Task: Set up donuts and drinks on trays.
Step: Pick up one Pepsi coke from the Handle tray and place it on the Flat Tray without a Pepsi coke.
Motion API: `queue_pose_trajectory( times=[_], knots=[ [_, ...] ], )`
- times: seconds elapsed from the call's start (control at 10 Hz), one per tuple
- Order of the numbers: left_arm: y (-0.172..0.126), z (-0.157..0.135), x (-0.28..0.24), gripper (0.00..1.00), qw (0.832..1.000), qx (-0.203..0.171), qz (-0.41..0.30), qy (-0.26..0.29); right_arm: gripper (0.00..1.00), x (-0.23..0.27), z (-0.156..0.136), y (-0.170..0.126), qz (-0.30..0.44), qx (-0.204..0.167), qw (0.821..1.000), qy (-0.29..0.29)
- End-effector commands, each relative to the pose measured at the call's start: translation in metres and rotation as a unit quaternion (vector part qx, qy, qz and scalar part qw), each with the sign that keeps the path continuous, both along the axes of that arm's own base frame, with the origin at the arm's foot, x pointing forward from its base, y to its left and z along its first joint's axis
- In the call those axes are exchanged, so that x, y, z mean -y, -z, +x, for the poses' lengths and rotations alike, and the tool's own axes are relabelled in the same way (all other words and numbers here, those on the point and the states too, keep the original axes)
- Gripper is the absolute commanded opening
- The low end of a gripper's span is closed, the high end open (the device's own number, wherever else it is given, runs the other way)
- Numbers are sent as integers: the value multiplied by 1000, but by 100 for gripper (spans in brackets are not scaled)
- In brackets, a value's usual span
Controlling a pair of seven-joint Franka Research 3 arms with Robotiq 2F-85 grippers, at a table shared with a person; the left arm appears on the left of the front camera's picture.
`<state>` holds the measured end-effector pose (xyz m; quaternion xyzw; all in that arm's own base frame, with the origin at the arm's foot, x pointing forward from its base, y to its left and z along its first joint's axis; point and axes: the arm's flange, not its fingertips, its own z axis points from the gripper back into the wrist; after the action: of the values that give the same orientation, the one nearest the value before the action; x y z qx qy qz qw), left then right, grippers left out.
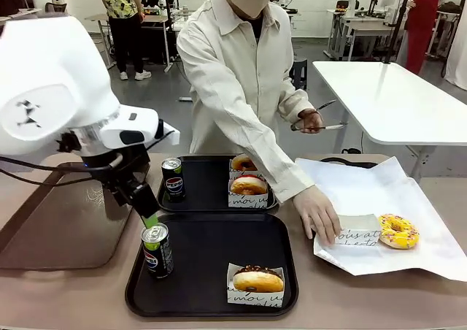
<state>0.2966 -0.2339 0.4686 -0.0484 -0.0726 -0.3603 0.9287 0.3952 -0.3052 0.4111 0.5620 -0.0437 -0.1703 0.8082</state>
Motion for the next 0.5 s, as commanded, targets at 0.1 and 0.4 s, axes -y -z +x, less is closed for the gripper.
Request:
queue_pose_trajectory(
  times=[0.1, 0.4],
  knots=[
    [-12, -5, -23, 100, 1000, 9, 0, -29, 100, 0, 0, -1, 6, 8, 1000, 3],
    [-16, -2, -21, 100, 1000, 6, -8, -24, 100, 0, 0, -1, 6, 8, 1000, 3]
  ],
)
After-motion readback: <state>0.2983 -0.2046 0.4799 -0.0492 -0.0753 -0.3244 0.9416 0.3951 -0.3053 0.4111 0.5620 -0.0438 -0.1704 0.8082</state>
